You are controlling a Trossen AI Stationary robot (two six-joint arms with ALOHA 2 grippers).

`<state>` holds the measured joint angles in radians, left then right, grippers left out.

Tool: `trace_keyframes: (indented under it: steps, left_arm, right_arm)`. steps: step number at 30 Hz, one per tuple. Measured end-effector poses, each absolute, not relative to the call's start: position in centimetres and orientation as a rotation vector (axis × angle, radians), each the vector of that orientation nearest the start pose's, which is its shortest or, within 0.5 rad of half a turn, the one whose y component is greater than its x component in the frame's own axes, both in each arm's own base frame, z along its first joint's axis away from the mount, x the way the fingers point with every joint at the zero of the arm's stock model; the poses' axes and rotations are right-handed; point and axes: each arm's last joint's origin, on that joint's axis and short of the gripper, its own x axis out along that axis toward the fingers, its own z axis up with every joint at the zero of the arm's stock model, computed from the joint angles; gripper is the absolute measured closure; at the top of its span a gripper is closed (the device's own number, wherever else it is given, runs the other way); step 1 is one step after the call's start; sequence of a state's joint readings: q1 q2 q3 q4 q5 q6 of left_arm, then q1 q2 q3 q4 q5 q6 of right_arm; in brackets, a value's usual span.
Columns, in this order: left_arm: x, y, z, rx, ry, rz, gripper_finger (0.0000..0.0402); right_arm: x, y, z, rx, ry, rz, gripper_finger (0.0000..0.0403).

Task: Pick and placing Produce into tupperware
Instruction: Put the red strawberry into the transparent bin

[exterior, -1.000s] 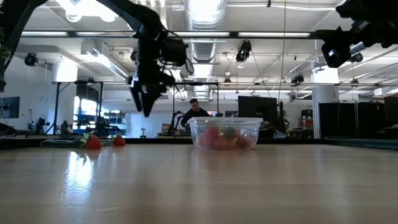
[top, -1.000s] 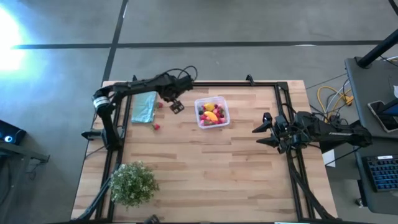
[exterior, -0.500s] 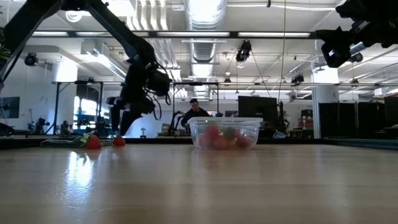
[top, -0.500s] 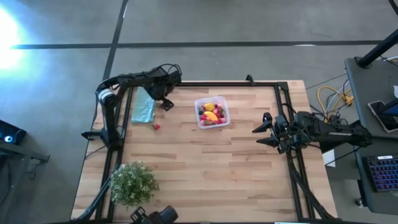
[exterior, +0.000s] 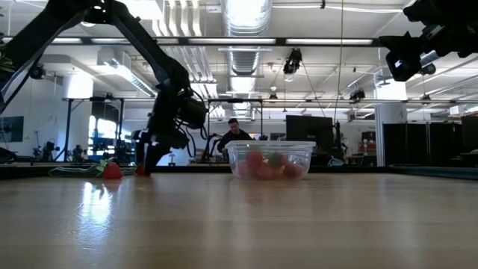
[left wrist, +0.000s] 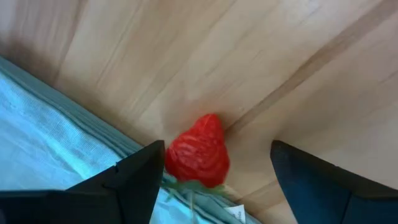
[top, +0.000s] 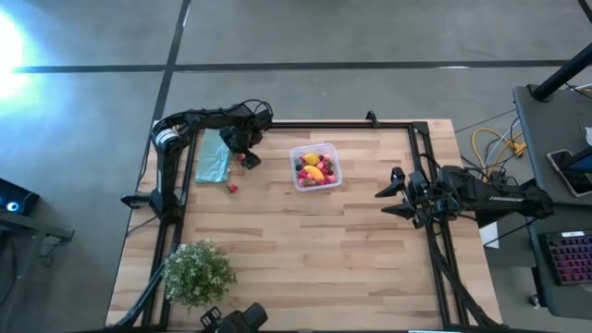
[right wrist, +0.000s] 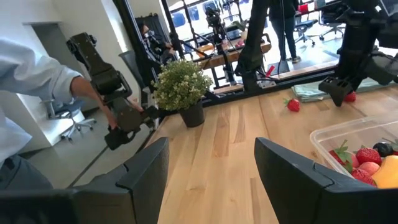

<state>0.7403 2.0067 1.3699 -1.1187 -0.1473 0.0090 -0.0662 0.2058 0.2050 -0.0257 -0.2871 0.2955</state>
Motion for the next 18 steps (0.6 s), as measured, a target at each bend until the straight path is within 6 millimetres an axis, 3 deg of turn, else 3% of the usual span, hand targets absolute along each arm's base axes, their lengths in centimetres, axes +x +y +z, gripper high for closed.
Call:
trace_keyframes:
  steps: [12,15,18]
  left_arm:
    - [25.4,23.7,15.3,-0.508,1.738,0.642,0.0278]
    - [25.8,23.5,16.1,-0.489,1.717,0.653,0.0287]
    - [27.0,22.5,19.0,-0.485,1.592,0.627,0.0274]
  right_arm:
    - [10.2,0.1,21.5,0.299,0.059,0.215,0.0174]
    - [10.2,0.1,21.5,0.299,0.059,0.215,0.0174]
    - [10.2,0.1,21.5,0.299,0.059,0.216,0.0174]
